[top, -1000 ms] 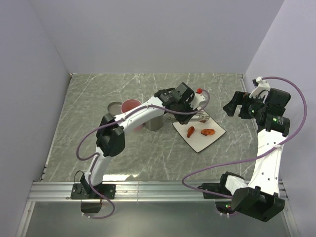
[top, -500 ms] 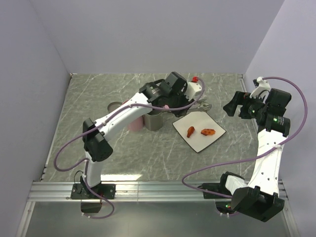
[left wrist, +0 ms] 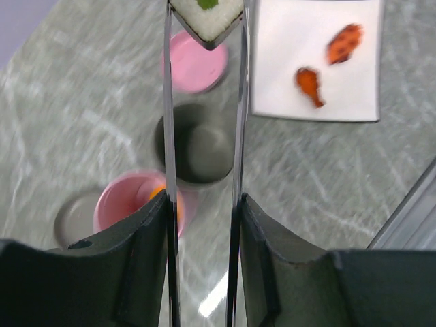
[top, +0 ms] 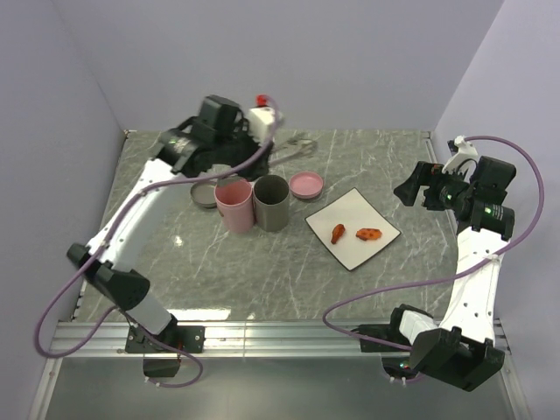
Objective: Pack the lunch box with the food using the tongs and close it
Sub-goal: Place the fake food in the packing box.
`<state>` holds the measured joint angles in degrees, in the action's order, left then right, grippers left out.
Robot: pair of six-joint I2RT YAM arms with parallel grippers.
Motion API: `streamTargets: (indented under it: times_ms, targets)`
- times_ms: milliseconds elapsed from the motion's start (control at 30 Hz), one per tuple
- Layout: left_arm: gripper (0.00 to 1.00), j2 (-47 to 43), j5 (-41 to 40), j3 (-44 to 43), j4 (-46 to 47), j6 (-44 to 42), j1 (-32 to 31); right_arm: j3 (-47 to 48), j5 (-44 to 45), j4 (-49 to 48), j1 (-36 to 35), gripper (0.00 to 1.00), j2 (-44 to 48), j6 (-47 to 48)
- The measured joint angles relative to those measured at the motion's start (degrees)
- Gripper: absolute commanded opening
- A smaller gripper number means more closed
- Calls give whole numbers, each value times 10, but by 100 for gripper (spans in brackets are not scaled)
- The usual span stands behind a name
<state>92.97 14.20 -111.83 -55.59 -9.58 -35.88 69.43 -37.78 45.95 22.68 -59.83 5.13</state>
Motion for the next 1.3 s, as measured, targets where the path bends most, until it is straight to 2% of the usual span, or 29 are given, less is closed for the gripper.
streamTargets:
  times_ms: [333, 467, 667, 933, 1100, 1300]
  targets:
    - [22, -143, 47, 134, -50, -46, 208, 0, -11, 1, 1, 100, -9, 0]
    - [22, -182, 61, 179, -64, -69, 260, 0, -11, 2, 1, 100, -11, 2]
    - [23, -223, 76, 257, -80, -90, 283, 0, -11, 4, 1, 100, -17, 3]
    - [26, -232, 81, 292, -86, -95, 283, 0, -13, 4, 1, 100, -20, 4]
    - [41, -223, 80, 292, -85, -101, 283, 0, -13, 4, 1, 100, -20, 6]
    - [52, -211, 80, 292, -85, -105, 283, -1, -13, 4, 1, 100, -20, 7]
